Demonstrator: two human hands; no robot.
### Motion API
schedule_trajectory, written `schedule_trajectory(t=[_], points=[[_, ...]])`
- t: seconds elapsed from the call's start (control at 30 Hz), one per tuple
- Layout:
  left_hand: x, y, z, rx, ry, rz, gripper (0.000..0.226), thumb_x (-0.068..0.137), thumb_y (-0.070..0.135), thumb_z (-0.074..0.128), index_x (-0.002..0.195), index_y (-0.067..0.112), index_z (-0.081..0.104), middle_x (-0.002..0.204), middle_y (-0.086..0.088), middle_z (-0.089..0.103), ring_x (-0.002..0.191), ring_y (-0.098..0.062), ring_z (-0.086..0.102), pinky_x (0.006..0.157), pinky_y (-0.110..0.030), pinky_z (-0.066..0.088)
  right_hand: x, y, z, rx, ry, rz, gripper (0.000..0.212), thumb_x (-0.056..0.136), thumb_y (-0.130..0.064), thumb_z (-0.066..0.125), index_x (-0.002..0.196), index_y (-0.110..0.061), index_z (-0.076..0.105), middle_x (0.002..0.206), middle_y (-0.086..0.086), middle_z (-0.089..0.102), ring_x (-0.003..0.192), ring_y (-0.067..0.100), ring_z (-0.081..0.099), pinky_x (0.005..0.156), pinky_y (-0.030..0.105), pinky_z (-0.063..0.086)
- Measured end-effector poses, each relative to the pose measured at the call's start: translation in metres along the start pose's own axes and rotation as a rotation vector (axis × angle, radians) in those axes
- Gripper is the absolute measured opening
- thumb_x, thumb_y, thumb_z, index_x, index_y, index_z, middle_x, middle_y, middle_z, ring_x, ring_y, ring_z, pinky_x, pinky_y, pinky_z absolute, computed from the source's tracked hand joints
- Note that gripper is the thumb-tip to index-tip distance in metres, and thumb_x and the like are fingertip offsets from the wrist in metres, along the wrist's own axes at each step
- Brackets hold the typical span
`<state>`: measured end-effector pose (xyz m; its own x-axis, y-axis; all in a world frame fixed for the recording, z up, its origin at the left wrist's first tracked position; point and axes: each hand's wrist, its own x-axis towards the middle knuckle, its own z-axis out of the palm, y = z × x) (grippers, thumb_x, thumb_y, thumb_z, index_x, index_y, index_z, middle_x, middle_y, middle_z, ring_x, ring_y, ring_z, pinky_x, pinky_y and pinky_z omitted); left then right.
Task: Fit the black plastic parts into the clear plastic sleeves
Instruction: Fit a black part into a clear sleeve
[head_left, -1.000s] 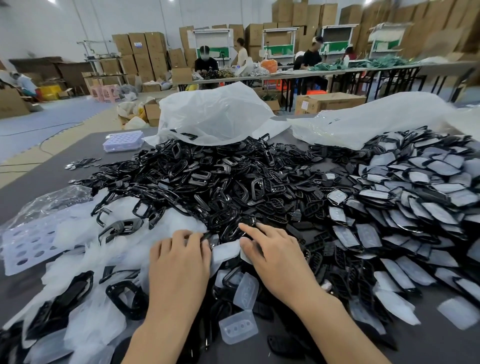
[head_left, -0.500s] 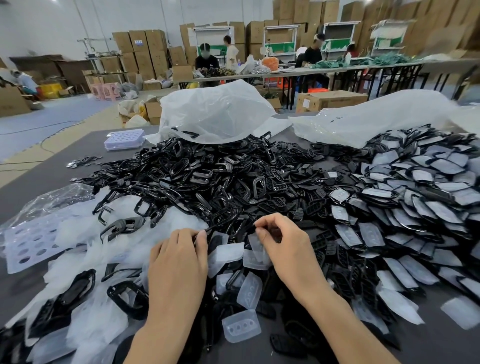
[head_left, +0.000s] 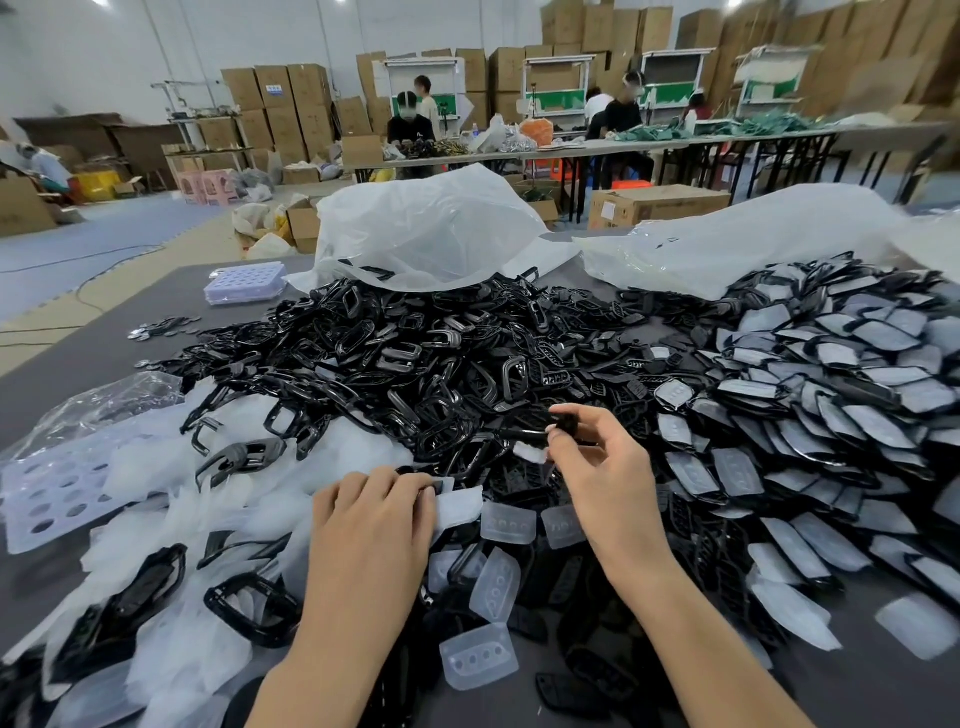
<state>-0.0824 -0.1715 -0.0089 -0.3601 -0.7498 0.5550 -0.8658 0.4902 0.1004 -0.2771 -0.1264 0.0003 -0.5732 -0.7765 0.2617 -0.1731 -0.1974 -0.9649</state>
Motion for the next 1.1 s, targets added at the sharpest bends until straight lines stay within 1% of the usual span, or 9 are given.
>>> schedule_trajectory(t=[0.13, 0.27, 0.47, 0.67, 0.77, 0.83, 0.9, 0.97, 1.1], points=[[0.002, 0.001, -0.002, 0.010, -0.112, -0.037, 0.017, 0.091, 0.032, 0.070, 0.103, 0.020, 0.074, 0.089, 0.002, 0.067, 0.087, -0.029, 0.062, 0.082, -0.046, 0.048, 0.002, -0.003, -0.003, 0.055, 0.091, -0.017, 0.020, 0.096, -0.020, 0.066, 0.100, -0.040, 0.067, 0.085, -0.016, 0.071, 0.080, -0.002, 0.065, 0.065, 0.007, 0.047], [0.003, 0.001, -0.005, -0.098, -0.230, -0.117, 0.030, 0.099, 0.045, 0.051, 0.124, 0.034, 0.062, 0.111, 0.013, 0.060, 0.112, -0.018, 0.050, 0.102, -0.035, 0.032, 0.002, -0.002, -0.003, 0.089, 0.094, -0.023, 0.025, 0.095, -0.017, 0.066, 0.100, -0.042, 0.066, 0.080, -0.009, 0.067, 0.069, 0.000, 0.060, 0.062, 0.009, 0.048], [0.005, 0.001, -0.008, -0.167, -0.298, -0.162, 0.031, 0.101, 0.046, 0.043, 0.128, 0.039, 0.054, 0.112, 0.017, 0.050, 0.116, -0.011, 0.041, 0.104, -0.029, 0.027, 0.003, 0.003, 0.000, 0.096, 0.043, 0.015, 0.027, 0.095, -0.017, 0.064, 0.099, -0.043, 0.067, 0.077, -0.022, 0.067, 0.086, 0.024, 0.069, 0.079, 0.036, 0.060], [0.004, 0.000, -0.007, -0.189, -0.347, -0.179, 0.029, 0.099, 0.042, 0.045, 0.127, 0.037, 0.051, 0.115, 0.014, 0.048, 0.117, -0.013, 0.038, 0.106, -0.029, 0.027, 0.003, 0.003, -0.001, 0.075, 0.028, 0.025, 0.024, 0.097, -0.015, 0.063, 0.105, -0.037, 0.066, 0.074, -0.022, 0.069, 0.078, 0.010, 0.071, 0.080, 0.029, 0.059], [0.002, 0.001, -0.008, -0.224, -0.322, -0.147, 0.026, 0.099, 0.037, 0.047, 0.125, 0.036, 0.048, 0.113, 0.016, 0.050, 0.117, -0.012, 0.041, 0.105, -0.026, 0.023, 0.002, 0.002, 0.000, 0.086, 0.026, 0.031, 0.023, 0.097, -0.014, 0.063, 0.106, -0.034, 0.066, 0.071, -0.023, 0.067, 0.074, 0.007, 0.070, 0.075, 0.023, 0.058], [0.000, 0.002, -0.008, -0.223, -0.297, -0.133, 0.033, 0.100, 0.035, 0.048, 0.132, 0.035, 0.046, 0.116, 0.015, 0.055, 0.120, -0.014, 0.042, 0.107, -0.026, 0.021, 0.002, 0.002, 0.000, 0.095, 0.021, 0.032, 0.023, 0.097, -0.013, 0.063, 0.106, -0.033, 0.067, 0.070, -0.024, 0.066, 0.072, 0.006, 0.070, 0.072, 0.020, 0.058], [0.000, 0.004, -0.008, -0.236, -0.229, -0.110, 0.037, 0.100, 0.031, 0.052, 0.137, 0.027, 0.051, 0.114, 0.009, 0.059, 0.117, -0.019, 0.046, 0.108, -0.032, 0.027, 0.001, 0.001, 0.000, 0.110, 0.017, 0.038, 0.023, 0.097, -0.012, 0.063, 0.106, -0.033, 0.067, 0.070, -0.024, 0.066, 0.073, 0.007, 0.071, 0.071, 0.018, 0.057], [0.001, 0.006, -0.010, -0.375, -0.077, -0.085, 0.026, 0.097, 0.025, 0.057, 0.123, 0.023, 0.064, 0.105, 0.009, 0.060, 0.106, -0.019, 0.054, 0.098, -0.033, 0.042, 0.001, 0.001, 0.000, 0.124, 0.005, 0.045, 0.023, 0.097, -0.012, 0.063, 0.107, -0.032, 0.067, 0.071, -0.021, 0.067, 0.074, 0.009, 0.072, 0.072, 0.019, 0.057], [-0.002, 0.012, -0.019, -0.696, 0.078, -0.122, 0.015, 0.096, 0.043, 0.047, 0.105, 0.046, 0.058, 0.097, 0.023, 0.060, 0.091, 0.000, 0.060, 0.074, -0.007, 0.043, 0.000, 0.001, 0.001, 0.144, -0.030, 0.064, 0.023, 0.097, -0.011, 0.063, 0.108, -0.031, 0.069, 0.077, -0.014, 0.071, 0.078, 0.012, 0.074, 0.073, 0.021, 0.058]])
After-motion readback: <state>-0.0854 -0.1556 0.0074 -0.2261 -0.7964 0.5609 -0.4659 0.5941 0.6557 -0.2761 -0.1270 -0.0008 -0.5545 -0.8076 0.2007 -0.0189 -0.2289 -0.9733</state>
